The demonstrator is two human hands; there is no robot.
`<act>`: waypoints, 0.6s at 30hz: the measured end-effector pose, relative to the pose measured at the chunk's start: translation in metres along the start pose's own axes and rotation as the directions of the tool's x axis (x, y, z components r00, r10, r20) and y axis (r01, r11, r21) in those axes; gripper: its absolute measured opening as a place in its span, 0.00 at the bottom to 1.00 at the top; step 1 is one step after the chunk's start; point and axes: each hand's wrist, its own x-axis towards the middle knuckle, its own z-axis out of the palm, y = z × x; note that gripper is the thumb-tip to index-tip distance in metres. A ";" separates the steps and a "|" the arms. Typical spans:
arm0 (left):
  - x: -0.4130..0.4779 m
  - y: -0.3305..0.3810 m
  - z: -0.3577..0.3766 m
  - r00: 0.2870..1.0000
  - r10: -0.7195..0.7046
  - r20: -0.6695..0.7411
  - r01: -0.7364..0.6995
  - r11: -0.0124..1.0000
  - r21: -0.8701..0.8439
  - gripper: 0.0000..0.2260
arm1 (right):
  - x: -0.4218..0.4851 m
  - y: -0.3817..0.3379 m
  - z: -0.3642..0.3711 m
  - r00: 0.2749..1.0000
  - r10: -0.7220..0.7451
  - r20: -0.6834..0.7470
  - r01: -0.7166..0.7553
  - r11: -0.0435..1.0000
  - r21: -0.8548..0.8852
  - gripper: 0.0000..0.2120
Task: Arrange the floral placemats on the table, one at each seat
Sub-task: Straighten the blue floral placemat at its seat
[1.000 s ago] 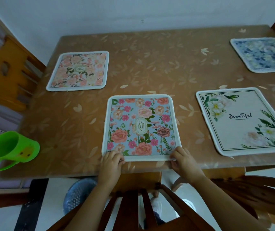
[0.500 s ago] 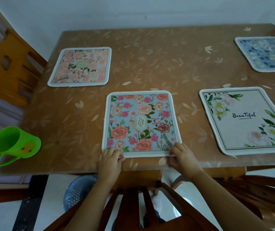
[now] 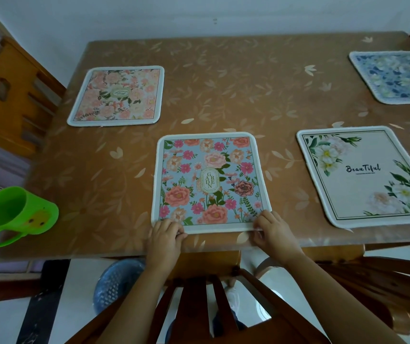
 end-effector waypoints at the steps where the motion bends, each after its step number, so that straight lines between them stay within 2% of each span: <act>1: 0.000 -0.001 0.000 1.000 0.001 0.003 -0.001 1.000 -0.002 0.06 | 0.000 0.000 0.000 1.000 0.002 0.004 -0.002 1.000 -0.001 0.08; 6: 0.000 -0.002 0.003 1.000 -0.004 -0.031 0.003 1.000 -0.025 0.08 | 0.001 -0.002 -0.001 1.000 0.009 -0.007 -0.009 0.999 -0.037 0.09; 9: 0.002 -0.001 0.009 0.996 -0.055 -0.066 0.054 0.998 -0.018 0.12 | 0.006 -0.003 0.001 0.998 0.008 -0.056 -0.013 0.996 -0.088 0.15; 13: 0.015 0.001 0.026 0.992 -0.036 0.121 0.014 0.984 0.176 0.25 | 0.026 -0.009 0.015 0.990 0.027 0.139 0.006 0.974 -0.228 0.30; 15: 0.025 0.002 0.031 0.988 -0.029 0.152 -0.015 0.959 0.282 0.27 | 0.039 -0.015 0.026 0.984 0.000 0.177 0.051 0.958 -0.283 0.31; 18: 0.043 0.001 0.033 0.986 -0.017 0.168 -0.041 0.942 0.333 0.27 | 0.065 -0.021 0.032 0.980 -0.044 0.193 0.101 0.949 -0.300 0.33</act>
